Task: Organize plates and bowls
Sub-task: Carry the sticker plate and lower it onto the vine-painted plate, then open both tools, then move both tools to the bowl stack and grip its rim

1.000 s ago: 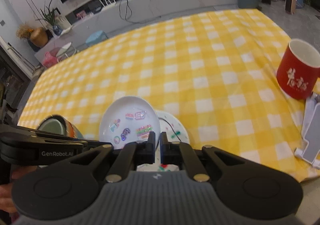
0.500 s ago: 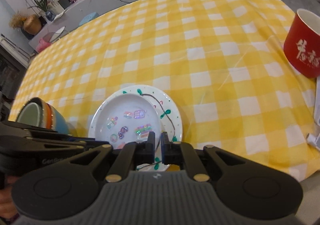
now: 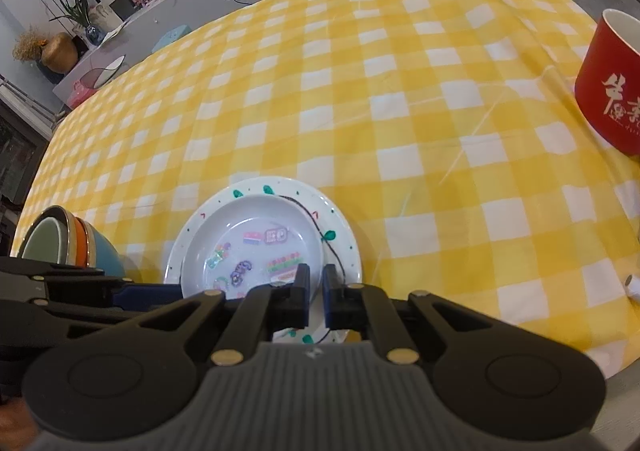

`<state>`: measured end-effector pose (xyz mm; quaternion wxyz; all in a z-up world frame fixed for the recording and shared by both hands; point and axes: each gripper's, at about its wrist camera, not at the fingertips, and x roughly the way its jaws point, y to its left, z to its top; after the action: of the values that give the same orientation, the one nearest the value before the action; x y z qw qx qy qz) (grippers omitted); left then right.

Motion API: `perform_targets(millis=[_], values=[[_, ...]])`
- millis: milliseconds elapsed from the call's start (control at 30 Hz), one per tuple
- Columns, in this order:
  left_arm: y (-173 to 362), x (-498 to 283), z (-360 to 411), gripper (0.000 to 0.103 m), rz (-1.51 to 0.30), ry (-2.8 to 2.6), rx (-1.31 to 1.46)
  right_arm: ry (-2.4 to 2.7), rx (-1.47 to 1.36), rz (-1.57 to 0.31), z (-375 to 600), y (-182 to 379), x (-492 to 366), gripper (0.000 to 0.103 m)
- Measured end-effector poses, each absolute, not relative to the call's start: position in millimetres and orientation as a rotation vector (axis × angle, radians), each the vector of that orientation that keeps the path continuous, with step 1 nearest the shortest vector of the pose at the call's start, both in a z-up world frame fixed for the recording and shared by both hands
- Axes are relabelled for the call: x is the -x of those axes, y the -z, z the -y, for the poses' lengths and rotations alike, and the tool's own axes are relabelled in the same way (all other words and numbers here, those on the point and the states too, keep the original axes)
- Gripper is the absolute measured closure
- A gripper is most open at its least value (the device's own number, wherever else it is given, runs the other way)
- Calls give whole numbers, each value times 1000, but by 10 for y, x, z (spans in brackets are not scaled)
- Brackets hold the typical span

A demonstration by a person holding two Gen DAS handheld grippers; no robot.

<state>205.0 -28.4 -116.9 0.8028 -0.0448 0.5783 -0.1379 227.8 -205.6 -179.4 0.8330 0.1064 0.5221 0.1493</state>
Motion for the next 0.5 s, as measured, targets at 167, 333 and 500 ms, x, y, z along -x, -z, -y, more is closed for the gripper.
perform_targets(millis=[167, 333, 500], values=[[994, -2001, 239, 39, -1177, 282, 125, -327, -229, -1094, 2043, 1793, -2277, 89], [751, -1911, 178, 29, -1088, 296, 144, -327, -219, -1060, 2030, 1726, -2223, 71], [499, -1812, 163, 26, -995, 241, 113, -313, -250, -1044, 2063, 1685, -2197, 44]])
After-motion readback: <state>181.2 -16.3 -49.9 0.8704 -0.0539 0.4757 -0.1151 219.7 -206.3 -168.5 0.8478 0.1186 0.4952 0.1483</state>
